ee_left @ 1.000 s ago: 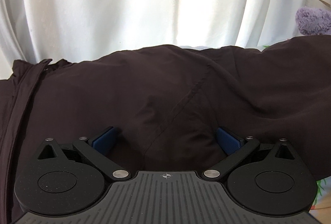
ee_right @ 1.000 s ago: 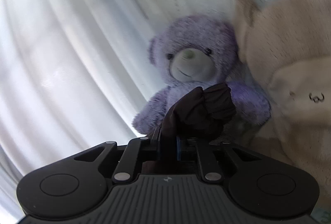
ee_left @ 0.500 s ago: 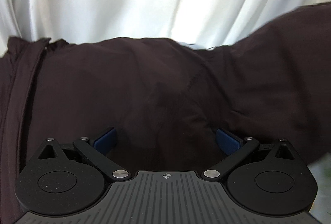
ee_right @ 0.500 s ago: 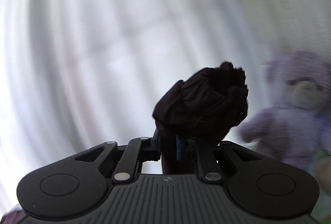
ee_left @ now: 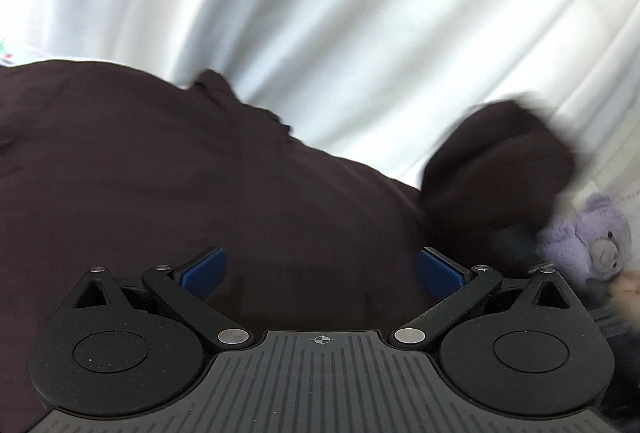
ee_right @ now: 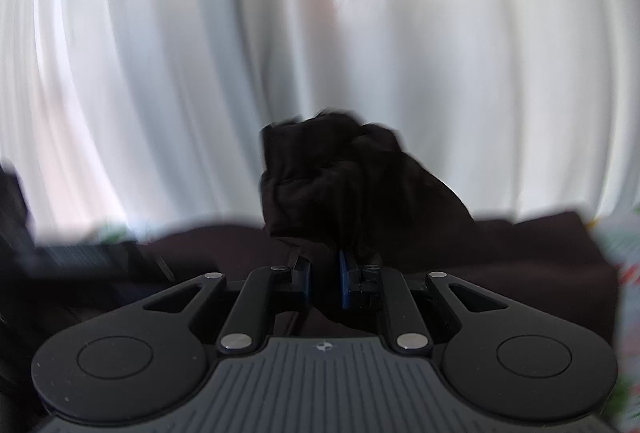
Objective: Fold large clothes
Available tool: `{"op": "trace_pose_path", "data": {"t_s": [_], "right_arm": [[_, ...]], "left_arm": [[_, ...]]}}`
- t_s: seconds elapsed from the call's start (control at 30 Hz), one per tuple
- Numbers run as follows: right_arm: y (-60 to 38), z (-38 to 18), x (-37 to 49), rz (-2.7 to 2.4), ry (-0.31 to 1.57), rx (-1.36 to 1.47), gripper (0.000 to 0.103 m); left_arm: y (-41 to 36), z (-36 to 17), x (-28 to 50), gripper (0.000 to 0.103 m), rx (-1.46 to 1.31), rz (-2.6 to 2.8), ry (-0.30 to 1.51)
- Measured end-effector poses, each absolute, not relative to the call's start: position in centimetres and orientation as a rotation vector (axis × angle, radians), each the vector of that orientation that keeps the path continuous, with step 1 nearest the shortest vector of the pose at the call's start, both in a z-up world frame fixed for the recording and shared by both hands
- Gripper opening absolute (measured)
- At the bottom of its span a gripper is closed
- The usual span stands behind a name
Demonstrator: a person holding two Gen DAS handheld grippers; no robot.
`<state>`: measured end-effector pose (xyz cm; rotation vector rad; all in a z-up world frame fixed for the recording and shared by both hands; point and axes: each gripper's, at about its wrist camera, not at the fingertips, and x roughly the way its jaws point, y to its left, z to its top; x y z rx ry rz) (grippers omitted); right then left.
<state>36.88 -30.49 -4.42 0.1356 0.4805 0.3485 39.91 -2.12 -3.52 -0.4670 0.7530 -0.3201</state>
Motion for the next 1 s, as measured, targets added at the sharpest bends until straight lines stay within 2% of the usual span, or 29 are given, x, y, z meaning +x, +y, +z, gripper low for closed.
{"op": "trace_pose_path", "data": {"t_s": [0.13,0.23,0.3,0.33,0.37,0.43,0.47,0.57,0.7,0.77,0.8,0.87,0.9,0.93,1.0], "right_arm": [[-27.7,-8.6,38.4,0.336,0.636,0.072,0.016],[-28.3,-8.7,37.0,0.341,0.646,0.078,0.02],[-29.0,-7.6,36.5,0.36,0.625,0.098,0.027],[-28.7,-7.1,36.5,0.358,0.619,0.074,0.038],[-28.9,-6.7,36.5,0.36,0.612,0.04,0.054],[-27.1,-6.4,35.5,0.382,0.614,-0.034,0.076],[-26.7,-6.5,35.1,0.386,0.621,-0.066,0.079],[-27.3,-6.5,33.7,0.379,0.611,-0.057,0.079],[-32.5,-4.8,31.1,0.343,0.533,0.194,0.078],[-36.3,-4.3,29.6,0.269,0.501,0.378,0.078],[-38.5,-4.5,28.8,0.222,0.493,0.494,0.076],[-42.3,-5.4,27.7,0.127,0.491,0.708,0.064],[-43.9,-6.2,27.2,0.089,0.494,0.802,0.062],[-45.0,-6.9,27.0,0.071,0.497,0.882,0.061],[-46.1,-8.3,27.6,0.057,0.53,0.996,0.054]], "left_arm": [[-0.4,-4.4,40.1,0.103,-0.519,-0.318,0.765],[0.1,-5.5,40.8,0.103,-0.566,-0.344,0.805],[-0.4,-6.5,41.8,0.103,-0.588,-0.375,0.836],[-0.8,-6.9,42.4,0.103,-0.594,-0.39,0.857],[-1.2,-7.4,42.8,0.103,-0.607,-0.403,0.877],[-2.2,-8.3,43.7,0.103,-0.645,-0.449,0.921],[-2.5,-8.5,44.0,0.103,-0.665,-0.459,0.94],[-2.5,-8.6,44.4,0.103,-0.703,-0.497,0.92],[-3.3,-9.1,45.2,0.103,-0.704,-0.495,0.96],[-3.9,-9.6,45.6,0.095,-0.699,-0.506,0.984],[-4.1,-9.8,45.7,0.082,-0.697,-0.505,0.99],[-4.1,-9.8,45.9,0.065,-0.686,-0.486,1.003],[-4.0,-9.7,46.2,0.045,-0.68,-0.474,1.009],[-3.7,-9.5,46.3,0.039,-0.684,-0.469,1.019],[-2.9,-8.9,46.8,0.032,-0.716,-0.459,1.003]]}}
